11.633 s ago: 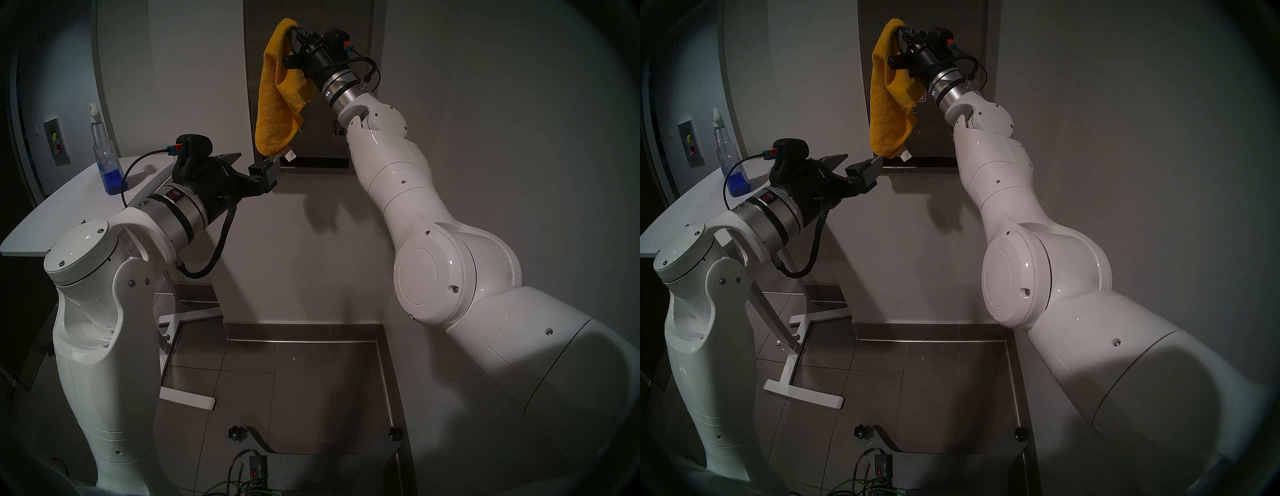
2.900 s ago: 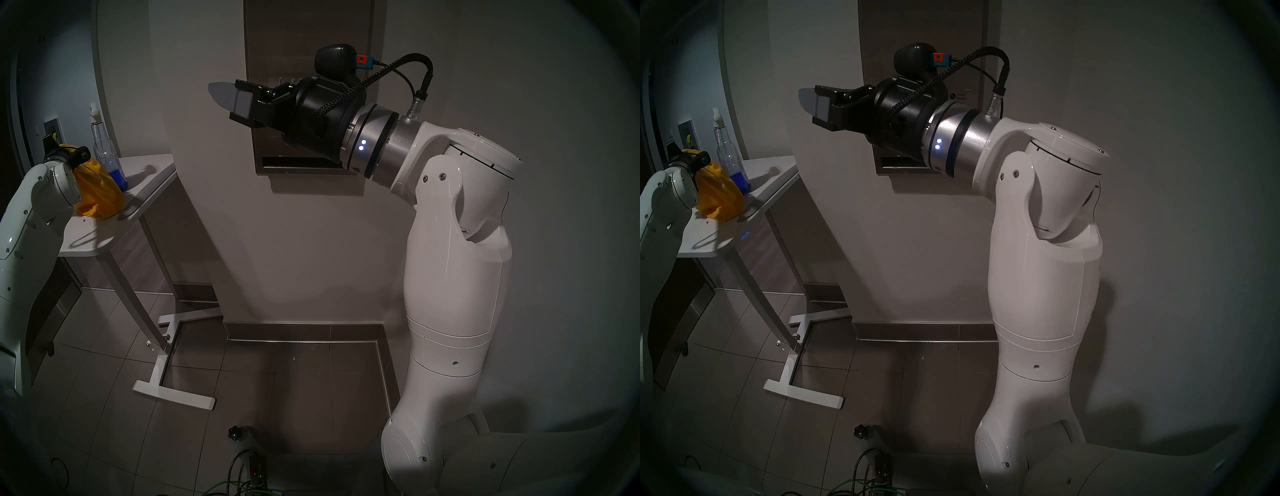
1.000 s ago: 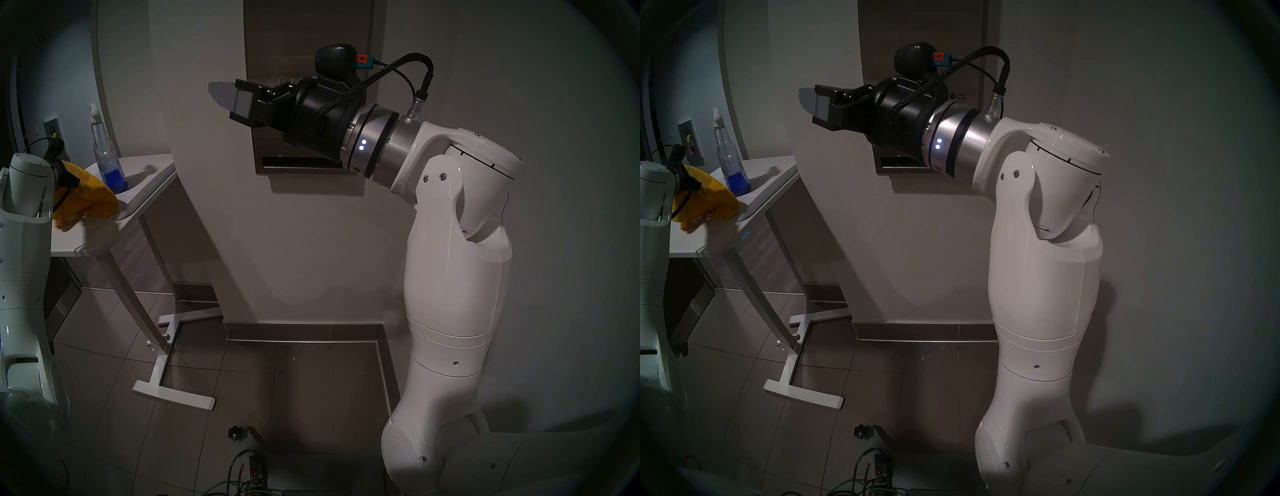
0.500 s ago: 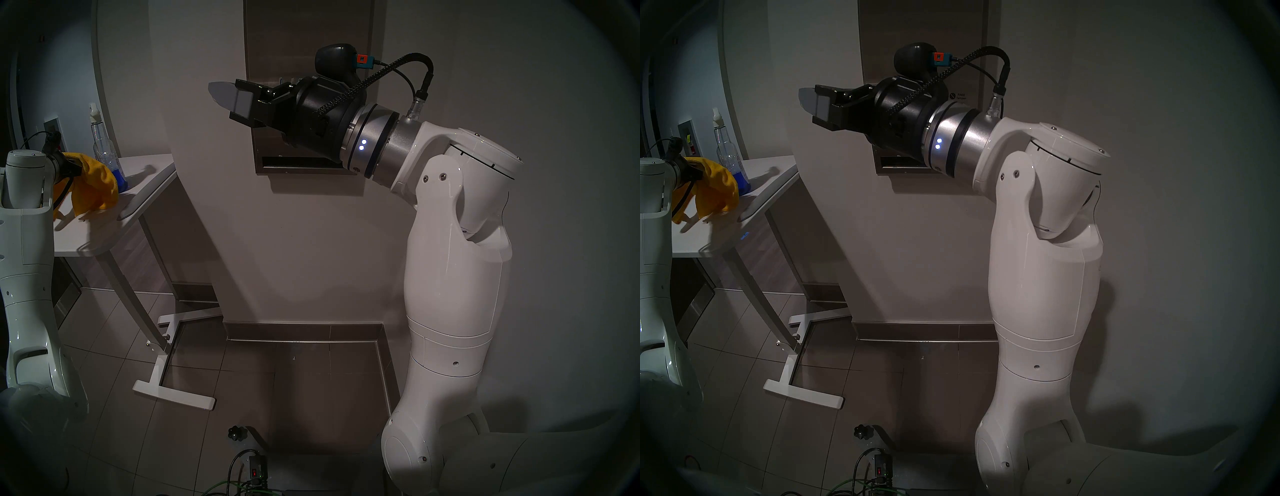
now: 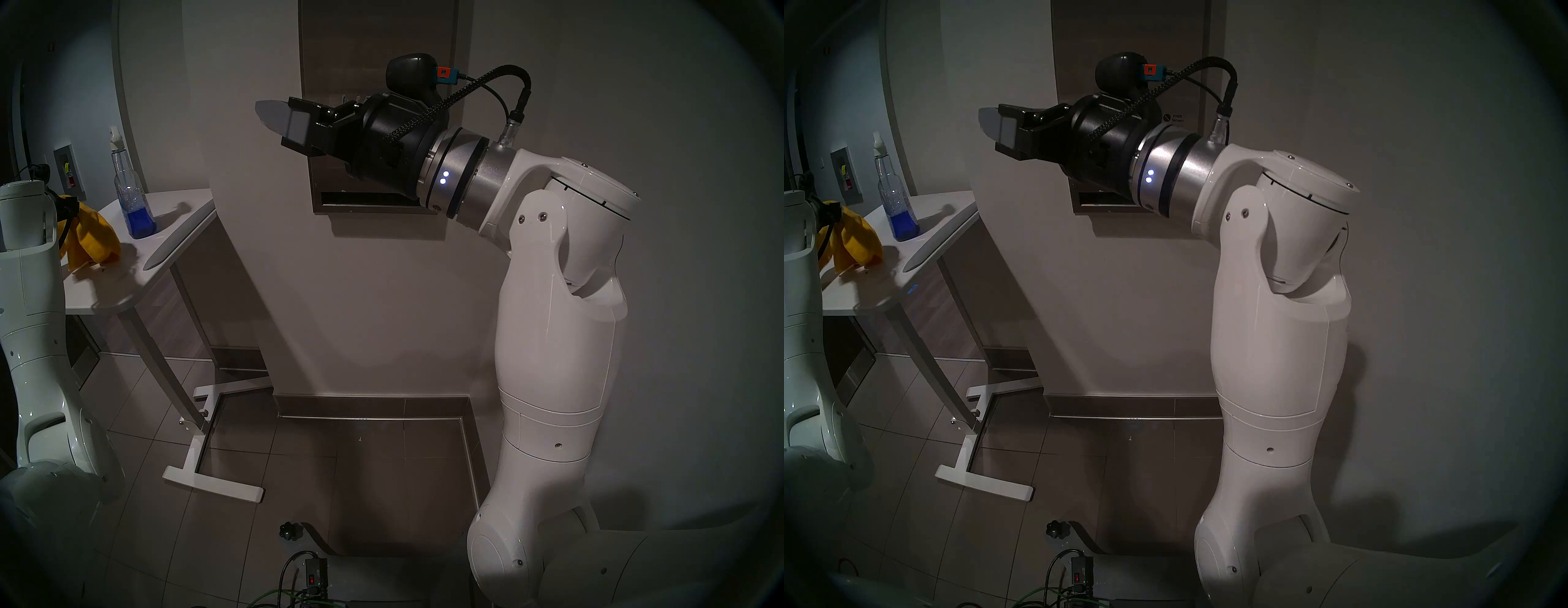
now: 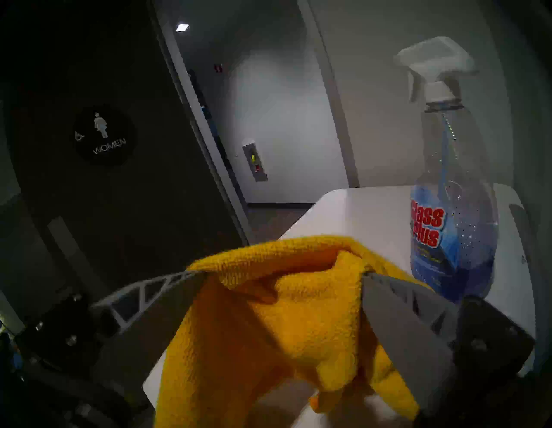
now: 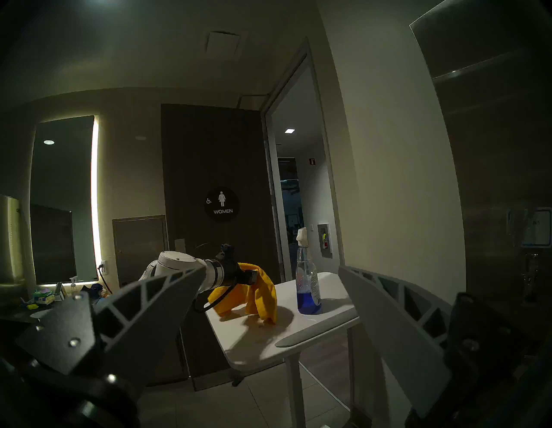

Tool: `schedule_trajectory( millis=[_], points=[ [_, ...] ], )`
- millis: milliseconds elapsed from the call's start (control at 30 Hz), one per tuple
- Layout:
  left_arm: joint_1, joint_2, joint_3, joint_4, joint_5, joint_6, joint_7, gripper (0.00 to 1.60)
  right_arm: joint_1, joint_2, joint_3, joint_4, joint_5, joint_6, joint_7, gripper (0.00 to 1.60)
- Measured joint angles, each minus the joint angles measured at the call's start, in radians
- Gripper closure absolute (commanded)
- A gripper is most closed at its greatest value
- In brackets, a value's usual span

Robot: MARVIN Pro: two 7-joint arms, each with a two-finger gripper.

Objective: Pick up the cloth and wipe the surface

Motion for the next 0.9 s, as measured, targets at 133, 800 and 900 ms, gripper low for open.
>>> schedule_trajectory(
  millis=[133, 800, 900],
  points=[
    [-0.019, -0.025, -0.027, 0.005, -0.027, 0.001, 0.002, 0.00, 0.000, 0.000, 0.000, 0.000, 0.000, 0.000, 0.000, 0.09],
    [-0.076, -0.113, -0.059, -0.007, -0.100, -0.005, 0.008, 0.00, 0.000, 0.000, 0.000, 0.000, 0.001, 0.000, -0.001, 0.09],
    [-0.083, -0.122, -0.067, -0.021, -0.107, -0.018, 0.018, 0.00, 0.000, 0.000, 0.000, 0.000, 0.001, 0.000, -0.001, 0.09]
  ],
)
